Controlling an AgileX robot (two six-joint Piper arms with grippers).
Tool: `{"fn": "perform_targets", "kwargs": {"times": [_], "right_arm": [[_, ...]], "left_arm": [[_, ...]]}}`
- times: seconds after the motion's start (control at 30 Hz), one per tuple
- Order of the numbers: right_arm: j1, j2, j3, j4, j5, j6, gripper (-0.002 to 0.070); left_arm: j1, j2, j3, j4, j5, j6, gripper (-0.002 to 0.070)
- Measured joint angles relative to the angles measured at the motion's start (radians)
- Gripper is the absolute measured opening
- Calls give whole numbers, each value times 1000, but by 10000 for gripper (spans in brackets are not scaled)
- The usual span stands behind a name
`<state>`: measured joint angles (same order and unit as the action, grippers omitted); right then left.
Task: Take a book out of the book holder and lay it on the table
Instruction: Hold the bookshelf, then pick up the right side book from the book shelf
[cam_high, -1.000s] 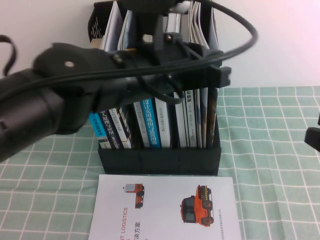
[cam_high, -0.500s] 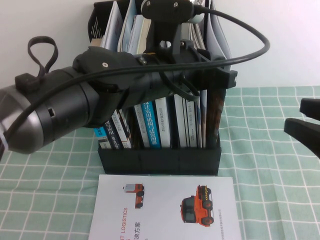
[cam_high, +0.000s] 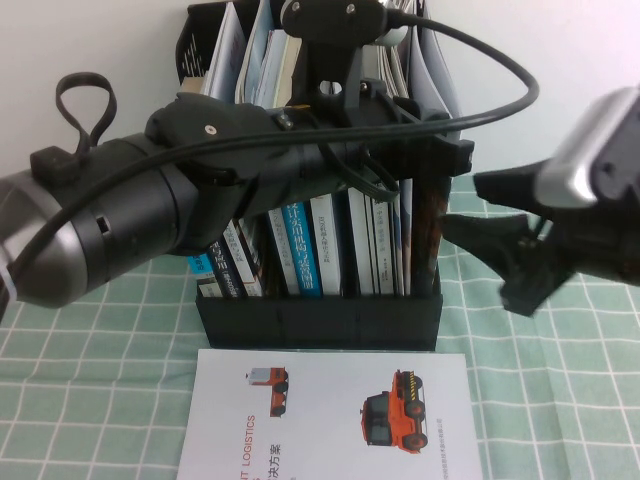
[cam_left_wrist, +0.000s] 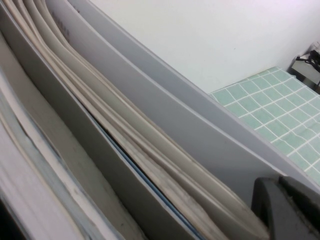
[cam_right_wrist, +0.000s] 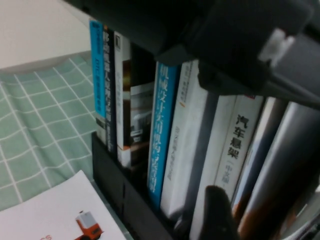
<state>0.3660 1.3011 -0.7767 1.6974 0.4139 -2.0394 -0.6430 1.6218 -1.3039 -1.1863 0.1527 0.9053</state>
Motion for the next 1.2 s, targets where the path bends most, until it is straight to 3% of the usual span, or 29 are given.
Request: {"fn": "perform_targets", "kwargs": {"times": [0.13,0.57,0.77,0.87,1.0,1.1,1.2], "right_arm": [[59,75,-65,9,-125,30,419],[68,156,-92,25,-250,164,418],[68,162,-70,-18,-167,426,367],[68,147,-69,-307,-20,653,246],[61,133,-120,-909,329,1102,64],[61,133,-172,-1385,593,1414,22],[59,117,-218,-1801,665,1669,9]], "left_arm": [[0,0,0,0,0,0,-3],[0,0,0,-2,-1,-3,-3],[0,0,0,-3,-2,-3,-3],[0,0,0,-3,-2,-3,-3],[0,0,0,-3,-2,-1,-3],[0,0,0,-4,-2,-1,-3],[0,0,0,-15,-1,-1,-3]]}}
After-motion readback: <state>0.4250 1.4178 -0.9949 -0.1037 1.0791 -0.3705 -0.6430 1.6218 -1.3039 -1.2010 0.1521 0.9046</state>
